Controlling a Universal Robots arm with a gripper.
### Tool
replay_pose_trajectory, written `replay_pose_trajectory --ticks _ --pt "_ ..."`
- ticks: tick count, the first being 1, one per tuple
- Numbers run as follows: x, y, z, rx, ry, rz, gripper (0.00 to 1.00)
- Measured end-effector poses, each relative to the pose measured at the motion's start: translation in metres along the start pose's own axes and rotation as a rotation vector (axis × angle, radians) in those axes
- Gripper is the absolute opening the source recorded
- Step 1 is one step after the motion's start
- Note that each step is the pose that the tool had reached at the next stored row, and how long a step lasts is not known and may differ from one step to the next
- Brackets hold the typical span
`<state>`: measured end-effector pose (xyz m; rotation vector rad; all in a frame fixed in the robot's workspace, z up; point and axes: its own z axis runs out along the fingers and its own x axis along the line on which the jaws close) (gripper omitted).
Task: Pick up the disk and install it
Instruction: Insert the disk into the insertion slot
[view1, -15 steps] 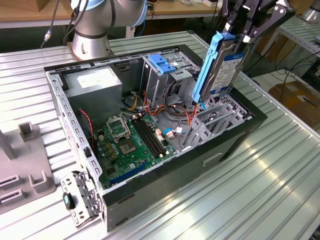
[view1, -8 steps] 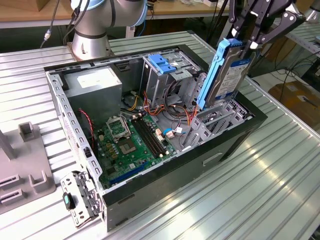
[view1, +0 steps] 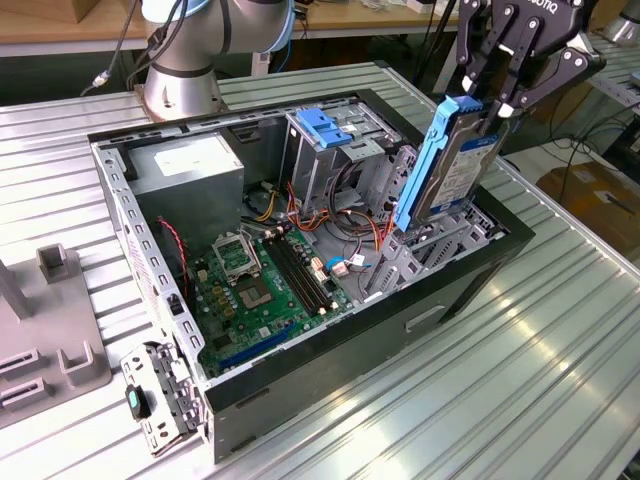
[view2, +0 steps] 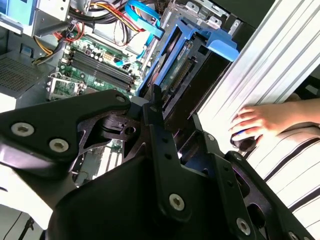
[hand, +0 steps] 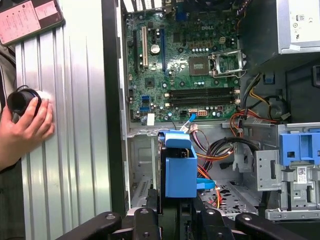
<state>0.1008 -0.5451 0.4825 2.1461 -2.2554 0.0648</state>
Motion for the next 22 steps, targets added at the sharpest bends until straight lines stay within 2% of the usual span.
replay_pose_trajectory --ticks 17,22 --pt "-0.0009 0.0000 0.0003 0.0000 -0.0004 0.000 0.35" --pt "-0.0011 -0.0015 0.0021 -0.0001 -0.0026 0.000 0.35"
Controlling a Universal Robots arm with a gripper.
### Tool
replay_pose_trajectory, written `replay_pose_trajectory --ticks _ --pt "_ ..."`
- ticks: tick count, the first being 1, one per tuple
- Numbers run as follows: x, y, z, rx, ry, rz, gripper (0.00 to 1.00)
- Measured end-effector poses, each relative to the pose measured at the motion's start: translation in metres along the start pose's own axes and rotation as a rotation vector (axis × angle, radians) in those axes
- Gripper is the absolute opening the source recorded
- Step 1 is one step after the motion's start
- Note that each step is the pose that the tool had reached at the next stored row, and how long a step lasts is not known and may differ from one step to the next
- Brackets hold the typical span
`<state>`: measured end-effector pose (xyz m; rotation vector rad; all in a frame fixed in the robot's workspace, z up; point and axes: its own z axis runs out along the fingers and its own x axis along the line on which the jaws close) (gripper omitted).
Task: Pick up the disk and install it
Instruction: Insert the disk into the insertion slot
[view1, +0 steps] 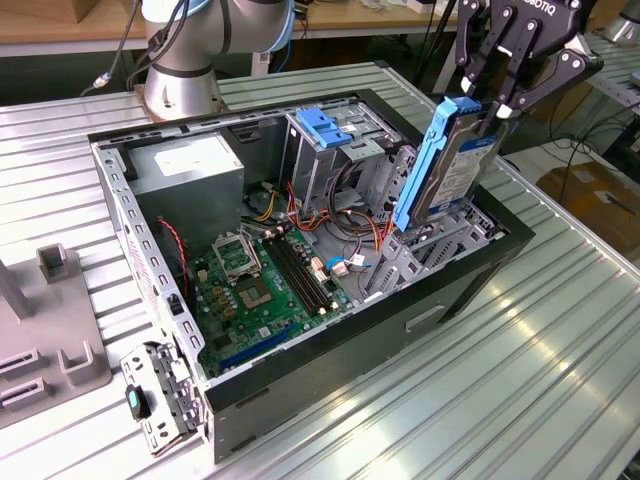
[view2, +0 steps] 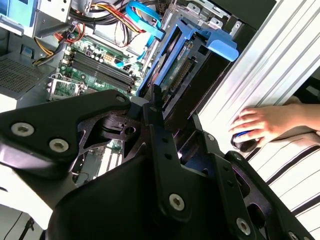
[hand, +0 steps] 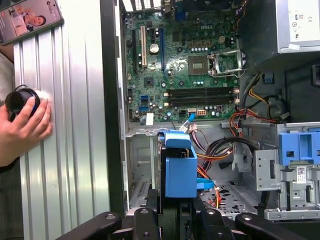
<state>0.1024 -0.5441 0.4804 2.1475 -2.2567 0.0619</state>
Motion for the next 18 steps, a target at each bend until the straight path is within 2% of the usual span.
replay_pose_trajectory --ticks 4,6,8,12,16,18 --pt "-0.0004 -0.0039 0.0042 -0.0001 -0.0006 0.000 0.35" --pt "-0.0009 -0.0082 0.0098 -0.0010 -0.0011 0.000 0.35" --pt "-0.0011 -0.0110 0.0115 -0.0017 -0.0012 0.000 0.35" --pt "-0.0011 -0.0114 0.0116 -0.0018 -0.0012 0.000 0.35" --pt "-0.0008 -0.0087 0.0129 -0.0019 -0.0021 0.000 0.35" --pt "-0.0011 -0.0086 0.0157 -0.0019 -0.0034 -0.001 0.35"
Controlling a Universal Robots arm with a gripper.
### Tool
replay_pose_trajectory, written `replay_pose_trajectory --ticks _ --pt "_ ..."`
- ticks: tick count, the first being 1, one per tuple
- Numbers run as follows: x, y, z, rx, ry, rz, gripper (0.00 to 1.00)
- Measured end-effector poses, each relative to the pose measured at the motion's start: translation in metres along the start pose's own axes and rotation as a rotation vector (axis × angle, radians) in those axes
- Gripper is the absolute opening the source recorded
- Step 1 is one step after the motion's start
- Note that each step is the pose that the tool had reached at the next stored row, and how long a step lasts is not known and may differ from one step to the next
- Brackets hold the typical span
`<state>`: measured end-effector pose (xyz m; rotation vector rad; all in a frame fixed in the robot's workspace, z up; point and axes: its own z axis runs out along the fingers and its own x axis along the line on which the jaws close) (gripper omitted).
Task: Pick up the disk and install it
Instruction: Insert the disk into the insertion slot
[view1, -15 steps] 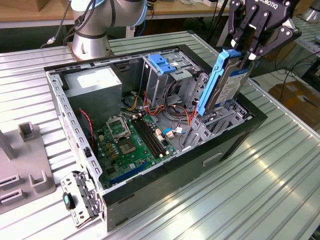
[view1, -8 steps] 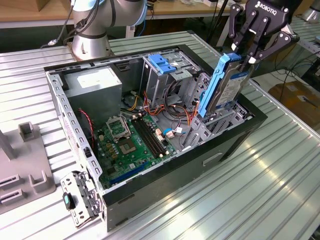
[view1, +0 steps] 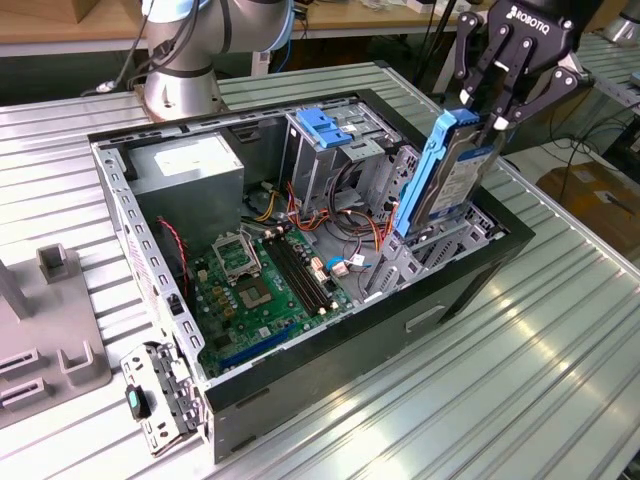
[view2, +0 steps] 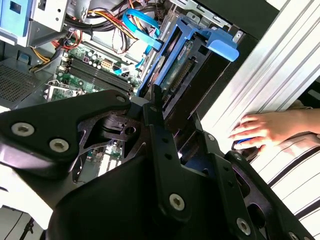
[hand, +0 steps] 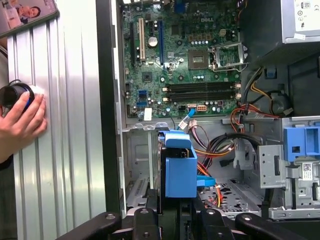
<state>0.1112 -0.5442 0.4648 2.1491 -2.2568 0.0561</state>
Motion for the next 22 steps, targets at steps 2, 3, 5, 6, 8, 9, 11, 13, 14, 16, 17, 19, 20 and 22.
replay_pose_trajectory --ticks 2,3,5,6,8,9,11,13,14,16,17,19,20,22 --pt "0.0000 0.0000 0.0010 0.0000 -0.0003 0.000 0.35" --pt "0.0000 -0.0001 0.0019 -0.0001 -0.0003 0.000 0.35" --pt "-0.0001 -0.0008 0.0036 0.0001 0.0003 -0.004 0.35" --pt "-0.0002 -0.0011 0.0043 0.0002 0.0002 -0.006 0.35" --pt "-0.0002 -0.0015 0.0049 0.0004 0.0005 -0.009 0.35" --pt "-0.0003 -0.0022 0.0052 0.0003 0.0004 -0.011 0.35" --pt "-0.0003 -0.0022 0.0053 0.0003 0.0003 -0.011 0.35" --pt "-0.0003 -0.0022 0.0050 0.0002 0.0003 -0.011 0.35" --pt "-0.0002 -0.0022 0.0043 0.0003 0.0002 -0.011 0.35" --pt "-0.0001 -0.0022 0.0018 0.0003 0.0003 -0.011 0.35" --pt "-0.0001 -0.0022 0.0017 0.0003 0.0003 -0.011 0.35" --pt "-0.0001 -0.0025 0.0016 0.0003 0.0004 -0.012 0.35" --pt "-0.0001 -0.0031 0.0016 0.0005 0.0005 -0.019 0.35" --pt "0.0000 -0.0039 0.0017 0.0014 0.0002 -0.037 0.35"
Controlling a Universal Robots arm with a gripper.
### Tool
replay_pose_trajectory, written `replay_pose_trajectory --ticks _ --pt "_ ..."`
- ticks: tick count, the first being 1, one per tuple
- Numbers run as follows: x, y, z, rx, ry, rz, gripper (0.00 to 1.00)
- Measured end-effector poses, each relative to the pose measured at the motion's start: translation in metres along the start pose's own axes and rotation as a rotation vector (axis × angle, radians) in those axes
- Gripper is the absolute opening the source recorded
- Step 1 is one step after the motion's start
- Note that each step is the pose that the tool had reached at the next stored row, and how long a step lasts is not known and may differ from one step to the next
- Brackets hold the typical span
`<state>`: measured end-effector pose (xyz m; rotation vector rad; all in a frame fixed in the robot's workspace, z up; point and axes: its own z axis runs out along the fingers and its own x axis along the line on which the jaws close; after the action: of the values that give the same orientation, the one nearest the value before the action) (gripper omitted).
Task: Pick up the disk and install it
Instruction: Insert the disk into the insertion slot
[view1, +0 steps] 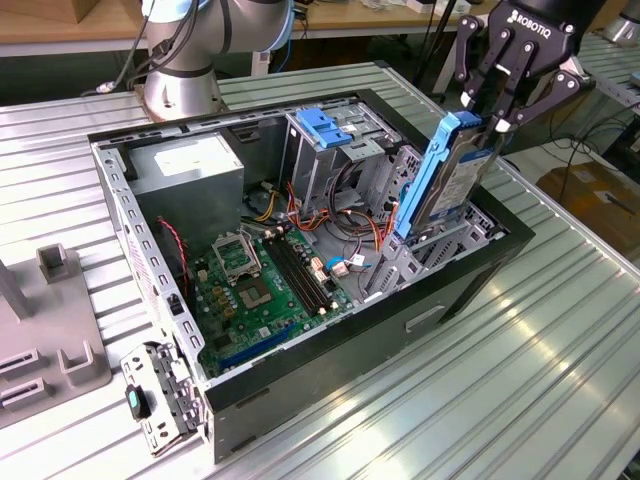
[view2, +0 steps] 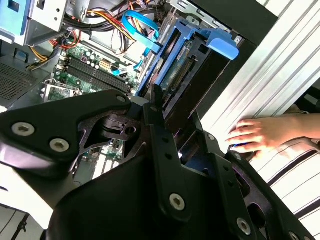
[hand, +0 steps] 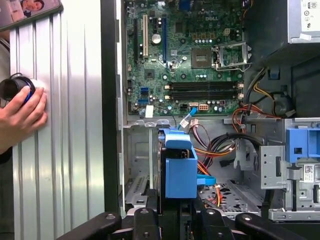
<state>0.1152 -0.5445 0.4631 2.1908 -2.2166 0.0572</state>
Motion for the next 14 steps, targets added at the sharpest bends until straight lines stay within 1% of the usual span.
replay_pose_trajectory --ticks 5,7,11,14 --pt "0.0001 -0.0005 0.0001 0.0004 0.0006 -0.009 0.35" --pt "0.0001 -0.0010 0.0004 0.0015 0.0004 -0.035 0.35" --pt "0.0029 -0.0010 0.0007 0.0015 0.0005 -0.035 0.35" --pt "0.0030 -0.0010 0.0007 0.0015 0.0005 -0.035 0.35"
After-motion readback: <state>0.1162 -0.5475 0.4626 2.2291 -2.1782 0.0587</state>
